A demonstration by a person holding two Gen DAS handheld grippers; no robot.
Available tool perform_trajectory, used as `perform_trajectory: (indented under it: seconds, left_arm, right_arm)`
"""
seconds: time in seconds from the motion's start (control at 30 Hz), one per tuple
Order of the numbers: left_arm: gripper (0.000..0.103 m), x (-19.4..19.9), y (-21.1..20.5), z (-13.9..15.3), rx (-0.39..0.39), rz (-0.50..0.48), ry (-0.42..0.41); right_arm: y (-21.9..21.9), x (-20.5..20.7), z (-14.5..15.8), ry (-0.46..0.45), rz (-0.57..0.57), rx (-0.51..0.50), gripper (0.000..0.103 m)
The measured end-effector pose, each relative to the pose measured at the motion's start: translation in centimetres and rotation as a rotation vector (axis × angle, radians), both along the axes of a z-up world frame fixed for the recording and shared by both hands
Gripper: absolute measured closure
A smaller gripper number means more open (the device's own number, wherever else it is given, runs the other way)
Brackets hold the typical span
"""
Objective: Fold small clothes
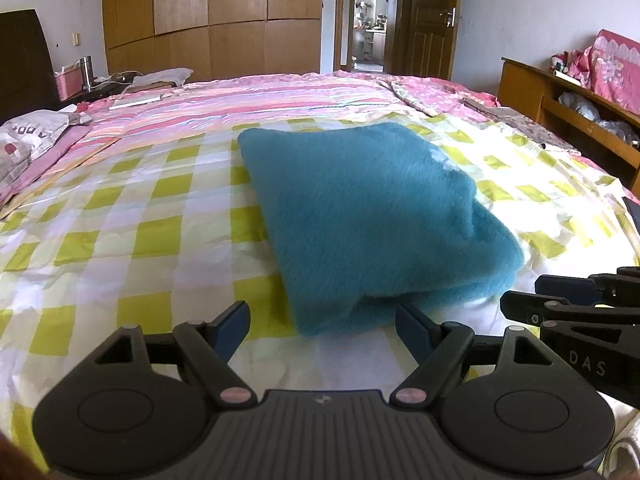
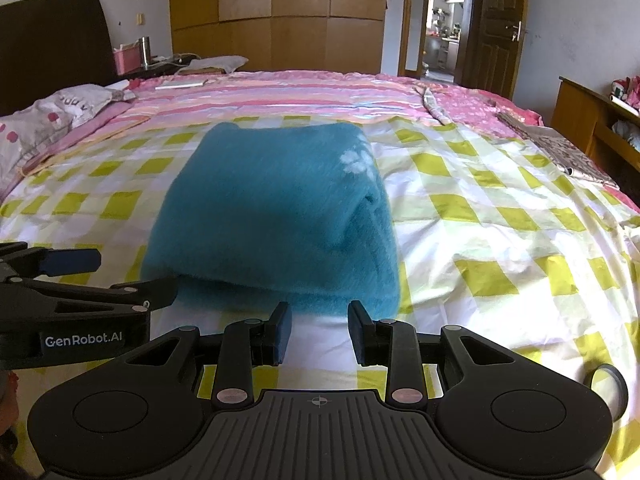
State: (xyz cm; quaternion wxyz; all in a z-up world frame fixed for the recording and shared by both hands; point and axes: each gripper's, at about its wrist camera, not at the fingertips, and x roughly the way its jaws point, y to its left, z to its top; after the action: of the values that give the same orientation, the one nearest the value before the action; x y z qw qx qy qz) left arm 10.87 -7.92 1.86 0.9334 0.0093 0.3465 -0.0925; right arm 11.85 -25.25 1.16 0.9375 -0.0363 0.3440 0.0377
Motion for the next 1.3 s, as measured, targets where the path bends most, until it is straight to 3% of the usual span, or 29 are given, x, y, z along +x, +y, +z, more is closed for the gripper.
perform_trajectory:
  seconds: [0.47, 1.3]
  left_arm:
    - [0.018, -0.6, 0.0, -0.6, 0.018, -0.001, 0.008]
    - [0.017, -2.0, 0.1, -1.5, 0.055, -0.018, 0.028]
  right_arm:
    - [0.4, -1.0, -1.1, 0.023, 0.006, -0.015, 0.072]
    - [0.2, -2.0, -2.5, 0.029, 0.013, -0.052, 0.062]
